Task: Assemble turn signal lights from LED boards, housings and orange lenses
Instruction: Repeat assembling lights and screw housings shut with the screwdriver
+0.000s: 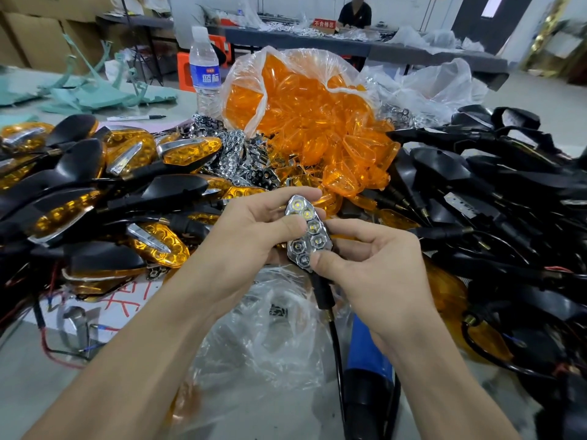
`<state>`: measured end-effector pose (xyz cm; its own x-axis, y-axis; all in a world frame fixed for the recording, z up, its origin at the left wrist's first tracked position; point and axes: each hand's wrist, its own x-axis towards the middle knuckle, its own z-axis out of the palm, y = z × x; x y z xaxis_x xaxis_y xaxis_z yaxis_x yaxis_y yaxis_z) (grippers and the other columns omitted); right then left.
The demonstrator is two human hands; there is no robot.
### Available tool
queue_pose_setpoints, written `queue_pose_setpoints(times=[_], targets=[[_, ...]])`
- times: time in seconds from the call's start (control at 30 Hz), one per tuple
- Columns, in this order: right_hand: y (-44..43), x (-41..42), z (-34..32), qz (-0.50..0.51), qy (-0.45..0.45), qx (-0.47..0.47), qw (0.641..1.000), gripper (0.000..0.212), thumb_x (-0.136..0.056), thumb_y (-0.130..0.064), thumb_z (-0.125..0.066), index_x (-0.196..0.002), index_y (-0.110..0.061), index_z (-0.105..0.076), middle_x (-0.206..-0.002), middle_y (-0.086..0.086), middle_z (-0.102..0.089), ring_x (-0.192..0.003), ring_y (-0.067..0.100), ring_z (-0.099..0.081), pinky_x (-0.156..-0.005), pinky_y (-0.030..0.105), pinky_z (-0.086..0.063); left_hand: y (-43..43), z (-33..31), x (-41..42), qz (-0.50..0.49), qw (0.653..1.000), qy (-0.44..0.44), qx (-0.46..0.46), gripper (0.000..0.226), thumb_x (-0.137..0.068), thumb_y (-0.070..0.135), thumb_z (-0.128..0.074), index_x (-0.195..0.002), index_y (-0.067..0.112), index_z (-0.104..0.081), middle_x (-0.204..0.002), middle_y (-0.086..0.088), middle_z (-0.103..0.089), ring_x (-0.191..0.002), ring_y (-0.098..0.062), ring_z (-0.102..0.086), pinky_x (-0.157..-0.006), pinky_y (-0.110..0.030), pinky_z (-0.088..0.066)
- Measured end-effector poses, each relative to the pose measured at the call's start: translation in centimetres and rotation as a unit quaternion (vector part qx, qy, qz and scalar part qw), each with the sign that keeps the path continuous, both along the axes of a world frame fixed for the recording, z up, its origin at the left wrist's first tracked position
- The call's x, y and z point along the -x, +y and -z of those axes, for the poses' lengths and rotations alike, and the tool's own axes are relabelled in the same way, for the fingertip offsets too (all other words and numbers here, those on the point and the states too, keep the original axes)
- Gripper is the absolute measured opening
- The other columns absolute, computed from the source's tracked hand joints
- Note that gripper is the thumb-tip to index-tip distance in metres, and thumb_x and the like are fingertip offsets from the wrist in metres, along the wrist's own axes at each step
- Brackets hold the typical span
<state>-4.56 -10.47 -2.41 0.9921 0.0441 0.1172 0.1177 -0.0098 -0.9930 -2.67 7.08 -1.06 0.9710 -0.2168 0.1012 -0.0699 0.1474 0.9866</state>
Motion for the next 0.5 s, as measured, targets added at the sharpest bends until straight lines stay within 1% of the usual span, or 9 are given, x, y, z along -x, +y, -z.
queue_pose_setpoints(times=[0.13, 0.27, 0.33, 0.4, 0.43, 0.5], targets=[[0.13, 0.15, -0.09, -0.004, -0.001, 0.003, 1.0, 0.037, -0.067, -0.012, -0.081, -0.099, -0.029, -0.081, -0.088, 0.0, -0.082, -0.08, 0.024, -0.08, -0.078, 0.052, -0.065, -0.21, 0.04, 0.03, -0.023, 1.0, -0.009, -0.015, 0.035, -0.1, -0.002, -0.059, -0.117, 0.024, -0.076, -0.108, -0.004, -0.08, -0.093, -0.022, -0.077, -0.067, -0.031, -0.062], [0.42, 0.16, 0.36, 0.024, -0.003, 0.004, 1.0, 0.037, -0.063, -0.014, -0.083, -0.099, -0.021, -0.082, -0.088, -0.001, -0.082, -0.08, 0.022, -0.08, -0.077, 0.05, -0.065, -0.27, -0.06, 0.3, -0.042, 0.998, -0.035, -0.013, 0.035, -0.097, -0.008, -0.06, -0.113, 0.019, -0.076, -0.099, -0.006, -0.081, -0.083, -0.017, -0.076, -0.062, -0.024, -0.058], [0.57, 0.22, 0.46, 0.042, -0.004, -0.006, 0.999, 0.036, -0.061, -0.014, -0.084, -0.096, -0.024, -0.083, -0.087, 0.0, -0.082, -0.08, 0.023, -0.08, -0.077, 0.049, -0.064, -0.38, -0.07, 0.32, -0.05, 0.998, -0.047, -0.012, 0.036, -0.097, -0.008, -0.06, -0.114, 0.019, -0.076, -0.098, -0.006, -0.081, -0.083, -0.016, -0.075, -0.063, -0.025, -0.058], [0.73, 0.33, 0.28, 0.044, -0.01, -0.021, 0.999, 0.036, -0.064, -0.011, -0.085, -0.092, -0.033, -0.083, -0.086, 0.0, -0.081, -0.08, 0.023, -0.08, -0.076, 0.044, -0.064, -0.49, -0.02, 0.27, -0.064, 0.996, -0.052, -0.024, 0.039, -0.097, -0.005, -0.063, -0.12, 0.024, -0.074, -0.1, -0.005, -0.081, -0.086, -0.017, -0.074, -0.069, -0.029, -0.06], [0.73, 0.38, 0.16, 0.045, -0.013, -0.031, 0.998, 0.037, -0.067, -0.006, -0.086, -0.09, -0.035, -0.083, -0.086, 0.001, -0.081, -0.08, 0.023, -0.08, -0.074, 0.041, -0.063, -0.5, 0.03, 0.25, -0.058, 0.997, -0.045, -0.021, 0.041, -0.097, -0.004, -0.064, -0.125, 0.024, -0.071, -0.102, -0.004, -0.081, -0.088, -0.016, -0.075, -0.072, -0.028, -0.06], [0.56, 0.37, 0.02, 0.046, -0.013, -0.056, 0.997, 0.032, -0.075, 0.004, -0.087, -0.088, -0.025, -0.084, -0.085, 0.004, -0.081, -0.079, 0.025, -0.08, -0.067, 0.035, -0.06, -0.57, 0.1, 0.33, -0.012, 1.0, -0.024, -0.01, 0.048, -0.095, -0.008, -0.064, -0.134, 0.019, -0.065, -0.106, -0.002, -0.081, -0.092, -0.013, -0.075, -0.073, -0.022, -0.058]])
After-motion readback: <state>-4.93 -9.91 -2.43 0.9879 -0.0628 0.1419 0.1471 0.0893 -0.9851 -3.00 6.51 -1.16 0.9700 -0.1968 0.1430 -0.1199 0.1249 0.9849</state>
